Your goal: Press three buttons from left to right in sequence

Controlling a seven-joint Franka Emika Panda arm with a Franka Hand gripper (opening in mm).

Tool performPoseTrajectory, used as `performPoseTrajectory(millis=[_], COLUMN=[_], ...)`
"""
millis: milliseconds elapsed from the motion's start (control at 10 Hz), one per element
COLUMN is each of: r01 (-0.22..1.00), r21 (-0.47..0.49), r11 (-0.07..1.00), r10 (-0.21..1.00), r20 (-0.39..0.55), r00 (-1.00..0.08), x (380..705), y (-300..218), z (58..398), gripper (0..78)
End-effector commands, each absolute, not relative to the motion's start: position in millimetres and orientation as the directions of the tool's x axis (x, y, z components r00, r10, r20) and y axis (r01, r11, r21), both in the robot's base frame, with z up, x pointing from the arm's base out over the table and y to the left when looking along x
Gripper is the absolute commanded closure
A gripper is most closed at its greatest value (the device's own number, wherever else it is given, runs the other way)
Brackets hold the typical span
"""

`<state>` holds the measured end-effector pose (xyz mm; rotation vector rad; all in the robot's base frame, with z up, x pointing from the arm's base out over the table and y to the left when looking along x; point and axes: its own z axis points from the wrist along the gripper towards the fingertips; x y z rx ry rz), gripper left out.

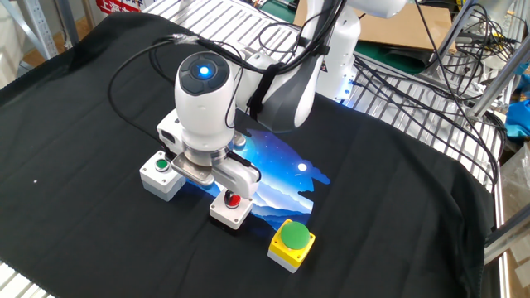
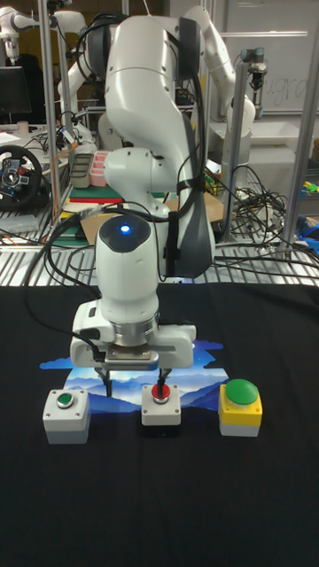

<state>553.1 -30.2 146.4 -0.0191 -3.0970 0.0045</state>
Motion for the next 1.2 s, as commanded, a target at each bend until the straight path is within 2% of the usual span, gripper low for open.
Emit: performPoseTrajectory(millis=[100, 600, 900, 1200], r01=[0.017, 0.008, 0.025, 0.061], r21=[-0.005, -0.011, -0.014, -0.014], r11=[1.000, 1.000, 1.000, 0.998], r10=[0.018, 0.009, 0.026, 0.061], r20=[0.080, 0.077, 0.078, 0.067], r00=[-0.997, -0.997, -0.997, -0.996], x=[547.0, 547.4, 546.2, 537.8], y=[-29.9, -19.3, 5.9, 36.1], z=[160.4, 217.8, 224.3, 216.1], gripper=[0.1, 0.1, 0.1, 0.1])
